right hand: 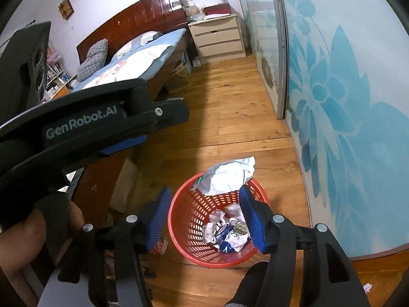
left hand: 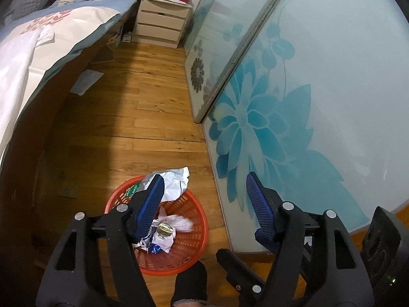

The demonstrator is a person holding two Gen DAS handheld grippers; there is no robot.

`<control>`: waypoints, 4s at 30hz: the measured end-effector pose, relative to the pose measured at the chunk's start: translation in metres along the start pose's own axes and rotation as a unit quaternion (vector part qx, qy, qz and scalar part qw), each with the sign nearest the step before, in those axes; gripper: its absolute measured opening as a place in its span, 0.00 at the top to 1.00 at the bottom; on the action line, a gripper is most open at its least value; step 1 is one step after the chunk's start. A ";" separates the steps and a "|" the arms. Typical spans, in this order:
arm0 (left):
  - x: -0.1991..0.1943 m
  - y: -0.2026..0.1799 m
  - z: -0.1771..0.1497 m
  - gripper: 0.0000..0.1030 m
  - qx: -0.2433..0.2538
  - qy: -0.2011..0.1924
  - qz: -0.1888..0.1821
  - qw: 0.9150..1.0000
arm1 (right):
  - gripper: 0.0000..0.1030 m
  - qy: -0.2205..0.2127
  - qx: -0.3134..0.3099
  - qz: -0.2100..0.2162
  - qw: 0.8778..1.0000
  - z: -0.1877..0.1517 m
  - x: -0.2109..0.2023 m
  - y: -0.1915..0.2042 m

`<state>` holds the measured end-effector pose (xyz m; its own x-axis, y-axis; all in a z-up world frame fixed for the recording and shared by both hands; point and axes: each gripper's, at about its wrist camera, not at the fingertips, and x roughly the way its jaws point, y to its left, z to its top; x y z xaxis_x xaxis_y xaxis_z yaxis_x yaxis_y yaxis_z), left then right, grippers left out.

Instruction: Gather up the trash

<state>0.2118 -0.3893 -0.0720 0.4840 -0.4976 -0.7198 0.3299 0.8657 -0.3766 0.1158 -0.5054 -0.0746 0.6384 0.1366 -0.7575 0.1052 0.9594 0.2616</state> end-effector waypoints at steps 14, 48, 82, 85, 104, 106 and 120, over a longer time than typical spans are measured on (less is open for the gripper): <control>-0.074 0.039 0.016 0.35 -0.013 -0.063 0.044 0.997 | 0.43 -0.018 -0.016 0.034 0.999 0.006 -0.003 0.045; -0.288 0.293 -0.062 0.08 -0.087 -0.151 0.316 0.933 | 0.12 -0.129 -0.188 0.194 0.954 -0.015 -0.003 0.355; -0.296 0.281 -0.061 0.06 -0.066 -0.173 0.293 0.938 | 0.08 -0.115 -0.152 0.195 0.962 -0.003 0.015 0.336; -0.301 0.276 -0.065 0.06 -0.061 -0.178 0.299 0.936 | 0.08 -0.124 -0.157 0.194 0.960 -0.006 0.008 0.333; -0.302 0.284 -0.076 0.06 -0.082 -0.183 0.296 0.934 | 0.07 -0.125 -0.187 0.211 0.951 -0.016 -0.014 0.333; -0.303 0.283 -0.076 0.06 -0.078 -0.184 0.297 0.934 | 0.07 -0.122 -0.186 0.210 0.952 -0.016 -0.012 0.332; -0.302 0.282 -0.075 0.06 -0.090 -0.183 0.299 0.932 | 0.07 -0.114 -0.185 0.210 0.953 -0.017 -0.008 0.334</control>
